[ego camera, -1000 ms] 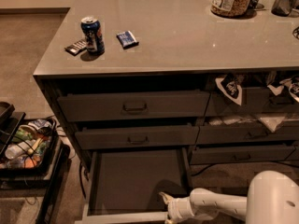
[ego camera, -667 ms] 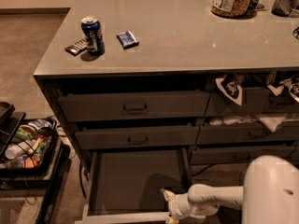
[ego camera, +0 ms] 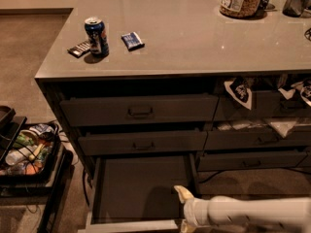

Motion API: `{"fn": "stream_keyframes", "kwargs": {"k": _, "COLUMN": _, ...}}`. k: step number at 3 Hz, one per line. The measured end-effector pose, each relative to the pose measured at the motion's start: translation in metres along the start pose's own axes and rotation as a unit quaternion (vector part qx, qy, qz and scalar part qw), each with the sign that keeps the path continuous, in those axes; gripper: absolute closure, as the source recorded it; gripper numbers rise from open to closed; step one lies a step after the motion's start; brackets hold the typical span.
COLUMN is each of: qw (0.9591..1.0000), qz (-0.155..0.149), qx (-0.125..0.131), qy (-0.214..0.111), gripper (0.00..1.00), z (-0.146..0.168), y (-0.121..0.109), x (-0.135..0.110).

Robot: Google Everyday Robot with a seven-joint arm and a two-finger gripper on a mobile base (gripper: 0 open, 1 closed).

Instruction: Open bottom drawer

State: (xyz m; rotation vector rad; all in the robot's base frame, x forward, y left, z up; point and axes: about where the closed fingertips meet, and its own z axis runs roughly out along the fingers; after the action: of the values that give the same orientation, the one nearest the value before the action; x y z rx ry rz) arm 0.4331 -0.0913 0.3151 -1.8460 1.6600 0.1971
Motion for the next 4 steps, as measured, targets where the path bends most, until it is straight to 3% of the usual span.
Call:
{"fn": "stream_keyframes", "kwargs": {"k": 1, "qw": 0.9941, "qz": -0.090, "qx": 0.051, "qy": -0.035, "gripper": 0.00, "z": -0.034, "y": 0.024, "x": -0.047}}
{"fn": "stream_keyframes", "kwargs": {"k": 2, "qw": 0.9756, "qz": -0.176, "qx": 0.105, "qy": -0.079, "gripper": 0.00, "z": -0.055, "y": 0.047, "x": -0.103}}
{"fn": "stream_keyframes", "kwargs": {"k": 3, "qw": 0.9582, "qz": -0.216, "qx": 0.164, "qy": -0.090, "gripper": 0.00, "z": -0.085, "y": 0.058, "x": -0.133}}
{"fn": "stream_keyframes", "kwargs": {"k": 4, "qw": 0.9521, "qz": -0.202, "qx": 0.222, "qy": -0.060, "gripper": 0.00, "z": -0.135, "y": 0.059, "x": -0.142}}
